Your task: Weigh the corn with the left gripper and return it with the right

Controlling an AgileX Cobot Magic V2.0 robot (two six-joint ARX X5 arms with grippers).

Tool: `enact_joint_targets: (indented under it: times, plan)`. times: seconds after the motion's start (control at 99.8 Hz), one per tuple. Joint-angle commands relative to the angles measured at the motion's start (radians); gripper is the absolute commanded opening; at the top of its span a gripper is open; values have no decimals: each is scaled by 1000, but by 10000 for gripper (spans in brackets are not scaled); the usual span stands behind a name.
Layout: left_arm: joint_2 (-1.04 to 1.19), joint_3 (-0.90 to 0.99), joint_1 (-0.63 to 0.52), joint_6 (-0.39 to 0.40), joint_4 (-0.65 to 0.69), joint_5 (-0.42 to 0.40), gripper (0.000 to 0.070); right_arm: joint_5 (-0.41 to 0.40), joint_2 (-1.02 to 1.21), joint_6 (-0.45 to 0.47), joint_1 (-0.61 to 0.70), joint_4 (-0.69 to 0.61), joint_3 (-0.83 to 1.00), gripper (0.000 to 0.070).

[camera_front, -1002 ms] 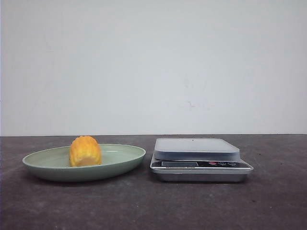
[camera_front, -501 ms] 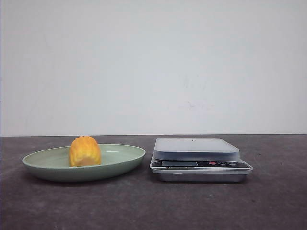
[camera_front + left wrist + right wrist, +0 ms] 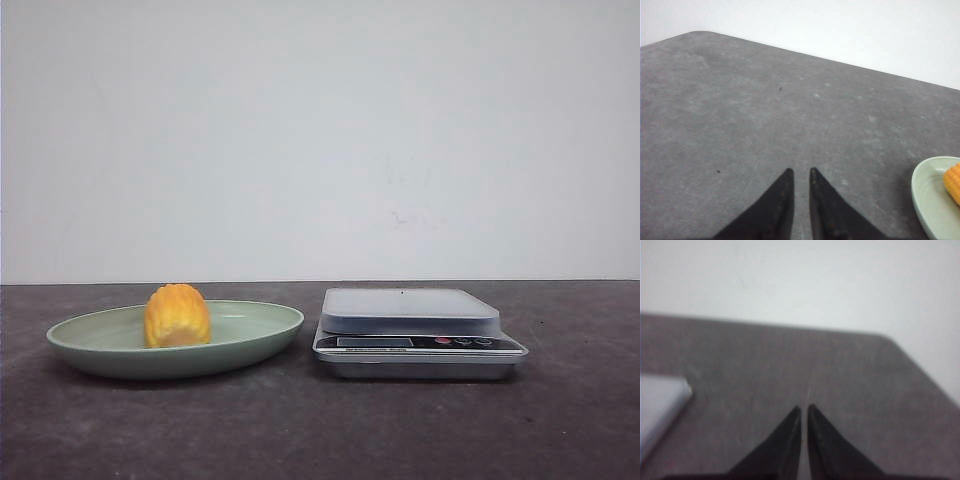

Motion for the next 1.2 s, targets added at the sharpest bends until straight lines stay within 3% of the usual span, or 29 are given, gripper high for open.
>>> enact_joint_targets:
  times: [0.0,0.09,0.17,0.241,1.193]
  plan:
    - [0,-14,1,-1,13,-3,27,-3,-19,12,-6,43,-47,16]
    - [0,-14,1,-1,13,-3,28,-6,-19,60,-20,75,-104,16]
    - [0,-14,1,-1,13,-3,28,-19,-19,84,-32,1,-107,16]
    - [0,-14,1,-1,13,-3,28,-20,-19,94,-35,12,-107,16]
    - [0,-14,1,-1,13,-3,27,-19,-19,92,-35,17,-107,17]
